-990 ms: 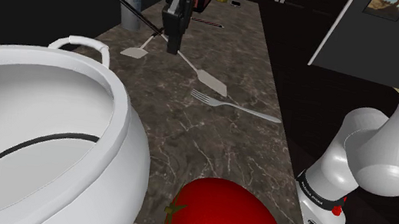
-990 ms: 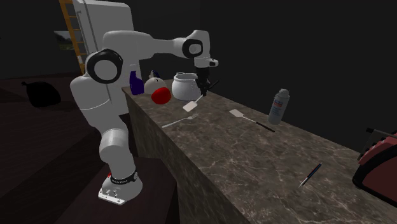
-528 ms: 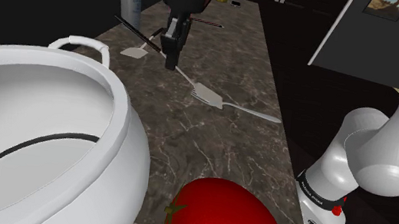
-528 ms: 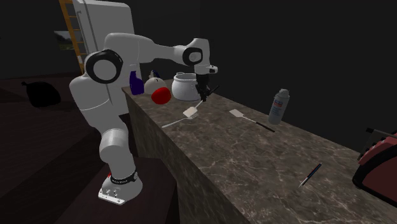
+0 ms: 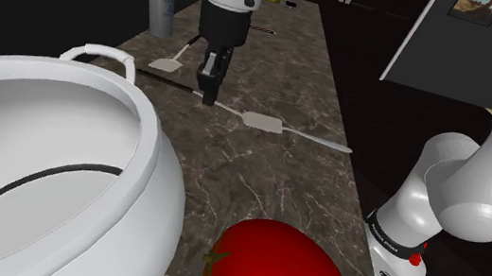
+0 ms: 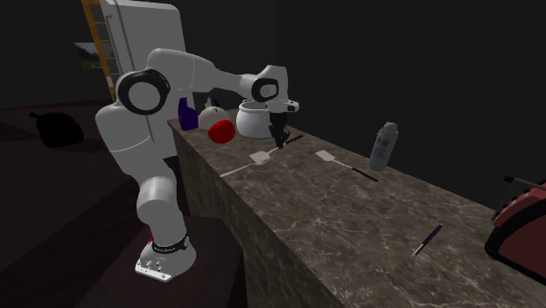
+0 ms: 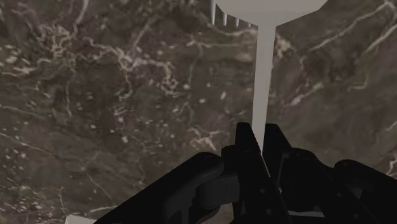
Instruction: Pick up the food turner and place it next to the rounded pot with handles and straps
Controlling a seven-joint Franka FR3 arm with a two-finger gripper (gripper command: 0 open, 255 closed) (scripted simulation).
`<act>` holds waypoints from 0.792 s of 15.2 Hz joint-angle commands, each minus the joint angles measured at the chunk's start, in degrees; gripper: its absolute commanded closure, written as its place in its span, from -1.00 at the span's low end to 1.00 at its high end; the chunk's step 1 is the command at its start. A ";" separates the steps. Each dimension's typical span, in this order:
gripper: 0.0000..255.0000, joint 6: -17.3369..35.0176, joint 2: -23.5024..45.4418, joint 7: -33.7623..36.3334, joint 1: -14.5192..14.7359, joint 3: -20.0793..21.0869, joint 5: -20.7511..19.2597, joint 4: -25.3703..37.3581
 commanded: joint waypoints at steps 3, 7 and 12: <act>1.00 2.95 0.42 0.02 0.03 0.10 -0.04 -2.51; 1.00 2.95 0.42 0.02 0.03 0.10 -0.04 -2.51; -1.00 2.93 0.42 0.02 0.03 0.10 -0.04 -2.50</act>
